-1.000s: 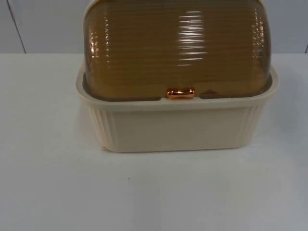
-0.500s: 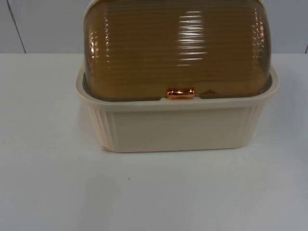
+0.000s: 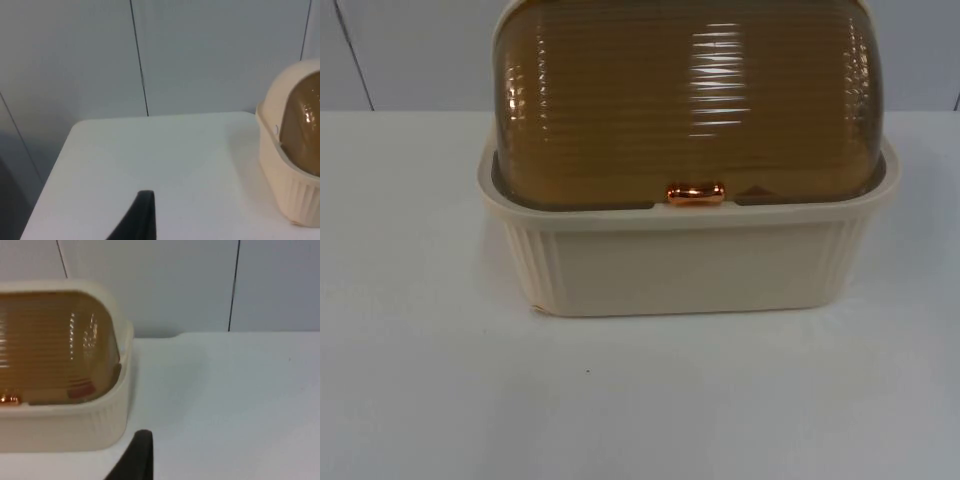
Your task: Open the box lid with the left hand, place the block into the box with the right hand, then close the box lid with the left hand.
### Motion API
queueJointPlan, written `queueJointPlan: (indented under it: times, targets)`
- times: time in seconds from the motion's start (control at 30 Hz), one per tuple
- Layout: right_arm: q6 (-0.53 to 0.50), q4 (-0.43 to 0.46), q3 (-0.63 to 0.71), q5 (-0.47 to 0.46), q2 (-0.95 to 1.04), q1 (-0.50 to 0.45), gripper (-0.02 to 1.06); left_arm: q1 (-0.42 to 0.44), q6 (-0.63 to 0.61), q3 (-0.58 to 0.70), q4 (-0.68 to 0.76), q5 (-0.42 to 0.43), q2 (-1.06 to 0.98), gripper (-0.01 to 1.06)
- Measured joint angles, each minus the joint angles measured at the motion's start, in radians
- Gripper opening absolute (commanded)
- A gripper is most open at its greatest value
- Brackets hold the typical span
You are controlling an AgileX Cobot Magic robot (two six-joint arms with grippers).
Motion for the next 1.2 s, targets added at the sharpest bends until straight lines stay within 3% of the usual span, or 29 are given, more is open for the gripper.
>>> queueJointPlan:
  times: [0.2,0.33,0.53,0.63,0.93,1.2]
  targets:
    - [0.049,-0.106,0.000,0.023,-0.115,0.001,0.93,0.000,-0.002,0.000,0.011,0.000,0.000,1.05]
    - [0.062,-0.127,0.000,0.048,-0.148,0.001,0.93,0.000,-0.002,0.000,0.011,0.002,-0.002,1.05]
    - [0.065,-0.131,0.000,0.125,-0.149,0.001,0.93,0.000,-0.002,0.000,-0.022,0.008,-0.052,1.05]
    - [0.067,-0.131,0.000,0.129,-0.149,0.001,0.93,-0.008,-0.002,0.000,-0.018,0.019,-0.059,1.05]
    - [0.067,-0.085,0.000,0.135,-0.149,0.001,0.93,-0.167,-0.002,0.000,0.018,0.060,-0.059,1.05]
    - [0.067,-0.077,0.000,0.135,-0.149,0.001,0.93,-0.173,-0.002,0.000,0.025,0.063,-0.059,1.05]
